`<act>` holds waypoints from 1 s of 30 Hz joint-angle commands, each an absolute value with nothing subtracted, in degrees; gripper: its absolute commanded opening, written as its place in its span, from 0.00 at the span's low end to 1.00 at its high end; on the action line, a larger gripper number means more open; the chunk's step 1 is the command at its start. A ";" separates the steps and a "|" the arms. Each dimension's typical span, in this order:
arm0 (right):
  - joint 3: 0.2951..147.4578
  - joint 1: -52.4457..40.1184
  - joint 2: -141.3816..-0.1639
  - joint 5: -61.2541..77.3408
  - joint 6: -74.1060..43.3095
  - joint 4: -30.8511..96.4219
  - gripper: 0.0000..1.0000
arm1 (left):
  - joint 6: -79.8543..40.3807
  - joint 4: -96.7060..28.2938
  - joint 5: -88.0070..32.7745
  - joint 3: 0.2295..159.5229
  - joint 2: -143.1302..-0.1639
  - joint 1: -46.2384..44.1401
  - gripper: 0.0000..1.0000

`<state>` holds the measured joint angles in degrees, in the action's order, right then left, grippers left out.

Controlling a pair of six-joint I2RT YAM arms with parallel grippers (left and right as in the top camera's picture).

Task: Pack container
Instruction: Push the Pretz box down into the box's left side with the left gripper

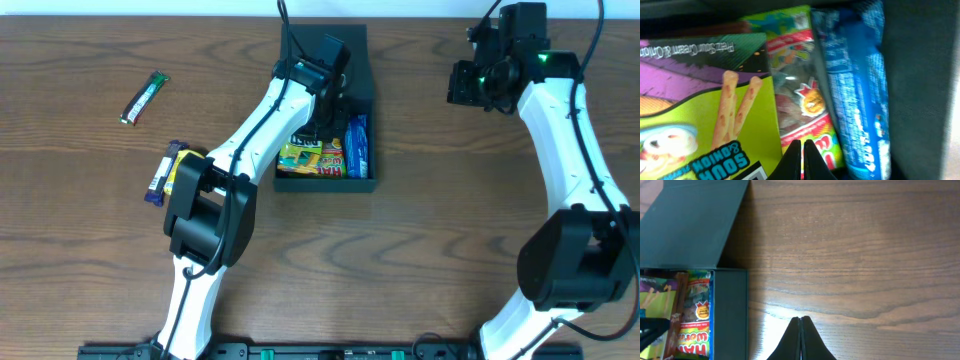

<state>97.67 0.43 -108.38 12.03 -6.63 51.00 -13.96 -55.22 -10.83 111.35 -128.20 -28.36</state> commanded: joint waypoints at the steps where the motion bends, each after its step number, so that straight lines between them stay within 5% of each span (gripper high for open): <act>1: 97.49 0.71 -108.90 12.27 -5.50 51.05 0.02 | -15.49 -55.83 -4.84 111.81 -129.27 -28.42 0.05; 15: 97.49 0.71 -108.90 12.27 -5.50 50.98 0.02 | -15.88 -58.02 -4.43 116.68 -128.81 -28.40 0.06; 30: 97.49 0.67 -108.90 12.27 -5.52 50.72 0.01 | -15.84 -79.13 1.13 124.51 -125.54 -26.04 0.06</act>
<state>97.67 0.43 -108.38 12.03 -6.46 50.76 -15.22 -77.71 -0.30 124.11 -127.17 -26.02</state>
